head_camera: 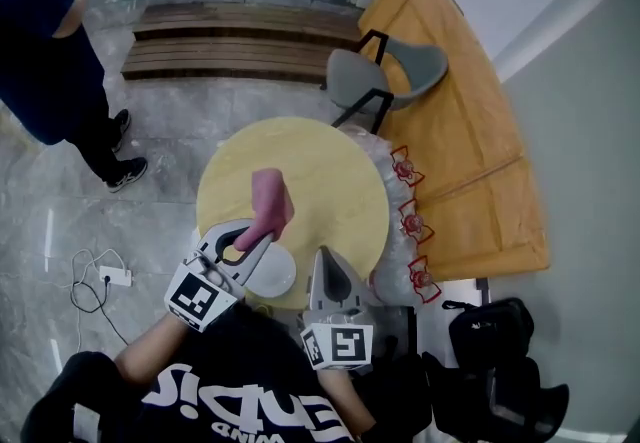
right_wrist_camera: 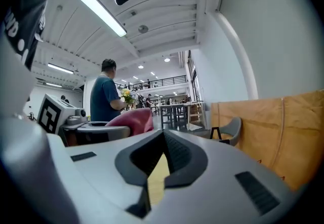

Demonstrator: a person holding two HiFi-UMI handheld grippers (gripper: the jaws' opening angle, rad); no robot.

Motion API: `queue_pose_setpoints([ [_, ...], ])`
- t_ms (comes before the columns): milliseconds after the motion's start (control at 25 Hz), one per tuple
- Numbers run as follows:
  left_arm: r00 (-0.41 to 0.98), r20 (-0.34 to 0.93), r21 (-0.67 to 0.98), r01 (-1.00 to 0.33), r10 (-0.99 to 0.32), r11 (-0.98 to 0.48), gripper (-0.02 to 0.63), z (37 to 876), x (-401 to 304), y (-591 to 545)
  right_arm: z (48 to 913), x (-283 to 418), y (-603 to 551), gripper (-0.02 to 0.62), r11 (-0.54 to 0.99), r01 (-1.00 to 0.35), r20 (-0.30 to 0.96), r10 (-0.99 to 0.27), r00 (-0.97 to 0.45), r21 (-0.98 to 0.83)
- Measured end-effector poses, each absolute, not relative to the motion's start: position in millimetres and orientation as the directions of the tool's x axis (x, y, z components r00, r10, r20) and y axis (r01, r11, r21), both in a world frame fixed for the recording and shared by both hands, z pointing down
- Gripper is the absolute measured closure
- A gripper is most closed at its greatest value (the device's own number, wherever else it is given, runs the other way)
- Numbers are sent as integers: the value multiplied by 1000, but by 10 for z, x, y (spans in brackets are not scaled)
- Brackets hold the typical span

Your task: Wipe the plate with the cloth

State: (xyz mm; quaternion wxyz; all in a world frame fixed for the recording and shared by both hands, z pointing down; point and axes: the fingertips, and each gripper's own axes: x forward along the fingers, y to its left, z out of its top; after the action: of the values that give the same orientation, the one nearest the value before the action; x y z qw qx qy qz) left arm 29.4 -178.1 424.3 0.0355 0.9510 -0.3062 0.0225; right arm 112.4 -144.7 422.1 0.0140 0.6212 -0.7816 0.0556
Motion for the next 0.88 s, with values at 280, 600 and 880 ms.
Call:
queue_pose_setpoints([
  [280,818,58,60,-575,-572,-816,554,4212,273,-1757,4228,1009,-1418,574,243,-966,92,-964,-251,-83],
  [600,820,64,62,-573,-569,-817,554,4205,272,-1746,4206,979,-1406,574,249,-965,89,-962,-257,-86],
  [880,820,67,63,-572,-569,-818,554,4250,260,-1754,4205,929,-1421,574,267,-960,83,-958,-274,-87],
])
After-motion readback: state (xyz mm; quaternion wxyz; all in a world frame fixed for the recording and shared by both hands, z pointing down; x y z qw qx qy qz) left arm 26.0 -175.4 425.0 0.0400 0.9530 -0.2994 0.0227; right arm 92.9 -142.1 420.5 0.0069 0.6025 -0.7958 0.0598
